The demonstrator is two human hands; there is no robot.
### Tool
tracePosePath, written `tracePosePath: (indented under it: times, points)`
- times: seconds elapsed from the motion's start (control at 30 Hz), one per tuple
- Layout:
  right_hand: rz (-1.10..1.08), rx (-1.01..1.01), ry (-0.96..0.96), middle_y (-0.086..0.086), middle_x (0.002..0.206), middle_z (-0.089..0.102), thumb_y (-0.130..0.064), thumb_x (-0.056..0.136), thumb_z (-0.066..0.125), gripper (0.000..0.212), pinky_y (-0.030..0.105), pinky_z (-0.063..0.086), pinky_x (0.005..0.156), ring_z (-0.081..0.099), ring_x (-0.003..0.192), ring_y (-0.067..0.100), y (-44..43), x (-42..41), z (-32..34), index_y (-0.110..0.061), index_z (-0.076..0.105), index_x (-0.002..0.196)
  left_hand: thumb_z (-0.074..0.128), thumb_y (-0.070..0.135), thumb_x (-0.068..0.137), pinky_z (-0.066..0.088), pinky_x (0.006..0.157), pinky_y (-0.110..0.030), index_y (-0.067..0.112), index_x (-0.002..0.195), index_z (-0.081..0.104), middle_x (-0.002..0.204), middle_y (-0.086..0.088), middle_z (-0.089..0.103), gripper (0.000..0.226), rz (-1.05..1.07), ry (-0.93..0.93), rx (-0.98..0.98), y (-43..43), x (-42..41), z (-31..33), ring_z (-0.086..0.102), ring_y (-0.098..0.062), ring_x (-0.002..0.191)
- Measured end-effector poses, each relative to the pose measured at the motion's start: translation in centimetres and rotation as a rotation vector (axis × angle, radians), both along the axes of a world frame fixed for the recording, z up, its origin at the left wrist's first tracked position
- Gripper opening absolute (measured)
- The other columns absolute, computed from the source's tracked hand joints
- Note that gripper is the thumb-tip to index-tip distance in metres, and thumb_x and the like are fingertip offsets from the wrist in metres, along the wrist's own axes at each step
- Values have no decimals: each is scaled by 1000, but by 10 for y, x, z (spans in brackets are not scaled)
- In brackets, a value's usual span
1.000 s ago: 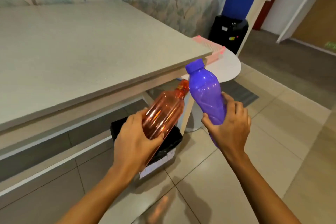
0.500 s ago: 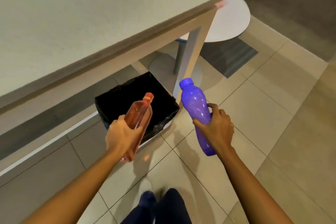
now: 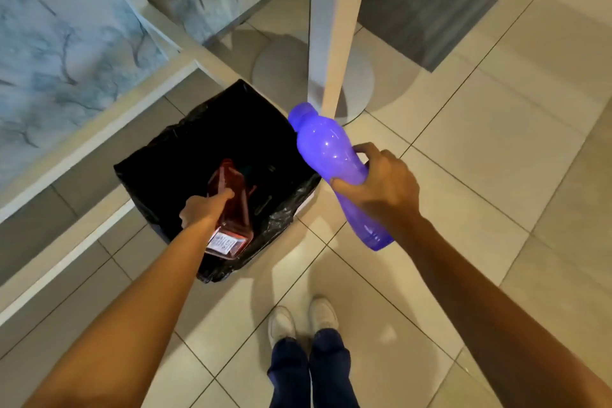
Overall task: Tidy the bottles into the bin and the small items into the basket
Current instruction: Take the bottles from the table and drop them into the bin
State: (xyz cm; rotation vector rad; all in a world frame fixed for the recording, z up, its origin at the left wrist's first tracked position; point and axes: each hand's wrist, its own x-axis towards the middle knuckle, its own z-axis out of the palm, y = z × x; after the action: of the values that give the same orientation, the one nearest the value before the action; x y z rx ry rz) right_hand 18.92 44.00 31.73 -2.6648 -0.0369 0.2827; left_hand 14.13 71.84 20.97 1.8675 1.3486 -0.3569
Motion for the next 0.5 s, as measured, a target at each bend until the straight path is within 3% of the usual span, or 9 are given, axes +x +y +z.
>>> tracePosePath:
  times: [0.2, 0.33, 0.43, 0.5]
  points:
    - [54, 23, -15, 4, 101, 63, -56, 68, 68, 64, 38, 51, 79, 61, 91, 29, 3, 24, -26, -26, 53, 122, 76, 43, 71, 56, 84, -51, 3, 117, 57, 97, -18, 68, 63, 294, -143, -299, 2, 24, -56, 68, -37, 83]
    - [77, 66, -13, 2, 104, 62, -55, 67, 70, 64, 38, 52, 79, 61, 90, 27, 9, 30, -36, -27, 54, 122, 64, 24, 88, 50, 96, -41, 1, 122, 54, 128, -21, 57, 43, 511, -328, -306, 9, 37, -74, 57, -33, 116]
    - [81, 88, -7, -1, 105, 60, -54, 67, 70, 62, 37, 52, 79, 60, 91, 25, 13, 30, -41, -28, 54, 122, 60, 21, 90, 46, 100, -44, 5, 94, 62, 122, -22, 61, 17, 331, -226, -129, 13, 32, -71, 57, -36, 115]
    - [83, 116, 1, -1, 104, 59, -53, 68, 71, 62, 40, 53, 81, 60, 92, 25, 13, 29, -43, -28, 53, 122, 64, 17, 88, 51, 93, -38, 1, 99, 68, 110, -20, 67, 20, 170, -213, 111, 6, 20, -62, 63, -34, 105]
